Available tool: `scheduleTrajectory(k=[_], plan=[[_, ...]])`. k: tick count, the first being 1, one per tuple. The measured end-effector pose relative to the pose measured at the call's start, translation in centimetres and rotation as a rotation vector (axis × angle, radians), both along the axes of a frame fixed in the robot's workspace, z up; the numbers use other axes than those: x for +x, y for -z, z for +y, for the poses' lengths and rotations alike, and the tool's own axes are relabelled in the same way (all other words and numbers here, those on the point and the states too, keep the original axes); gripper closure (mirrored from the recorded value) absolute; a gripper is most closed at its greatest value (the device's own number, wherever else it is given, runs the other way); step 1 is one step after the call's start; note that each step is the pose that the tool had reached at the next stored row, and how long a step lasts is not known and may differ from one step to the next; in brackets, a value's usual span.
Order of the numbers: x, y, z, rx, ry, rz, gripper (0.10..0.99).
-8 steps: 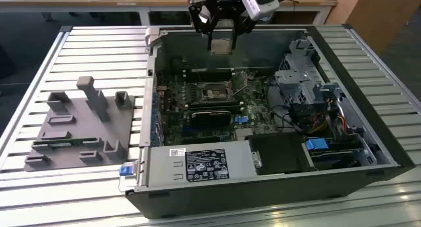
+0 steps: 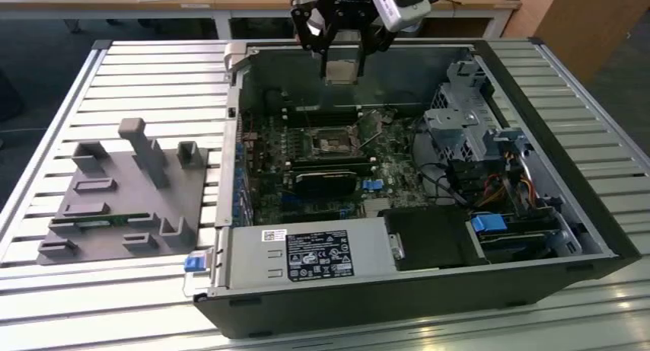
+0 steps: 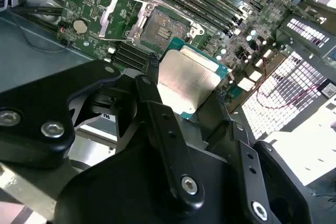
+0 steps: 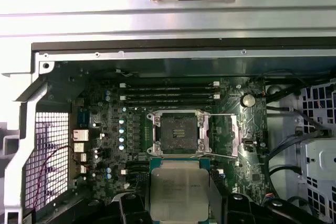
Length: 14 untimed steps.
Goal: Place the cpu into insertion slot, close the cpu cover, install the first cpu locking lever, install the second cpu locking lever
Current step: 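Place the cpu into insertion slot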
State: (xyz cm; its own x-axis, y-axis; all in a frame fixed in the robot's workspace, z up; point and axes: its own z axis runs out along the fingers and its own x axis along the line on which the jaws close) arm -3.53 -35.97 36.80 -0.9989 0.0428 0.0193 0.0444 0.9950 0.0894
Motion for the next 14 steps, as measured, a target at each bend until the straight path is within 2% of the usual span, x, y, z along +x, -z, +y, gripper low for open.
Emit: scheduleTrajectory(k=[14], plan=[[0.00,0.13,0.03,-0.004,0.187,-0.0002,0.549]])
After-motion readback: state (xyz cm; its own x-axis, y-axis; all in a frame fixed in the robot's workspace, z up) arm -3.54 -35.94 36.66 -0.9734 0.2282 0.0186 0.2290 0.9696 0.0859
